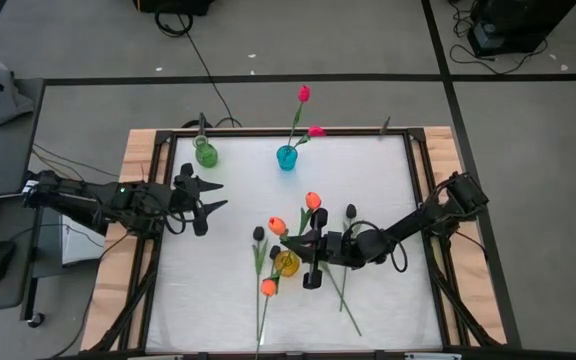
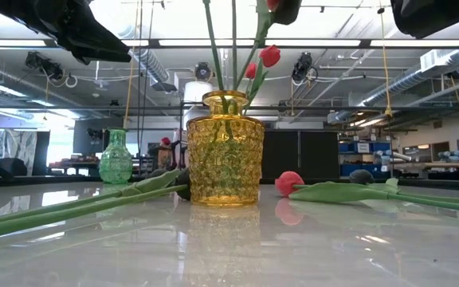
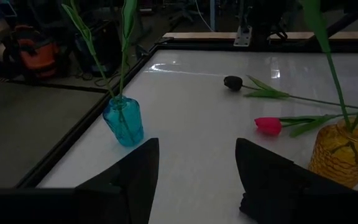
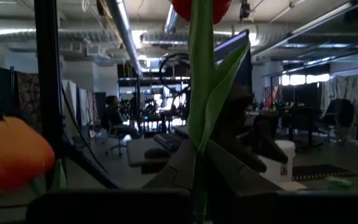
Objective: Sort flowers into vase by color
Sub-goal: Put the orange flower into the yellow vase
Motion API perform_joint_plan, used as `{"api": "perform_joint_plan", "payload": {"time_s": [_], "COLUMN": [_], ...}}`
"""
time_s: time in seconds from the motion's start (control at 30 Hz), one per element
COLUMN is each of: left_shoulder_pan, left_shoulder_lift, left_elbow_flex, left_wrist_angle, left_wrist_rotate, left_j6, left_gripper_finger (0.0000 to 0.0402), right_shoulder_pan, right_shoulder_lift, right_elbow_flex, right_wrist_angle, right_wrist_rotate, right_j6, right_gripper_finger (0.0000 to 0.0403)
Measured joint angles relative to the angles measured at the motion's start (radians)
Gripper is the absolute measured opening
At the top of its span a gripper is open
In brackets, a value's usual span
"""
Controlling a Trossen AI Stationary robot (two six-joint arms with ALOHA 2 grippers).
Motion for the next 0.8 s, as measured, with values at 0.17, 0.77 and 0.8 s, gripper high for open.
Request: {"api": "perform_joint_plan", "payload": {"time_s": [0.17,0.77,0.8], "left_shoulder_pan": [0.000,0.000,0.000], "left_shoulder_lift": [0.000,0.000,0.000], "left_elbow_flex": [0.000,0.000,0.000], "left_wrist_angle": [0.000,0.000,0.000], "left_wrist_rotate": [0.000,0.000,0.000], "left_j6": [0.000,0.000,0.000], "left_gripper_finger": [0.0217,0.0217,0.0217], "right_shoulder_pan": [0.001,0.001,0.001], "right_shoulder_lift": [0.000,0.000,0.000], "right_elbow_flex": [0.000,0.000,0.000], "right_wrist_angle": [-0.044,-0.226,-0.227], "right_wrist_rotate": [-0.008,0.011,0.011], "right_j6": [0.007,0.026,0.026], "right_gripper_finger": [0.0046,0.0060,0.0065]}}
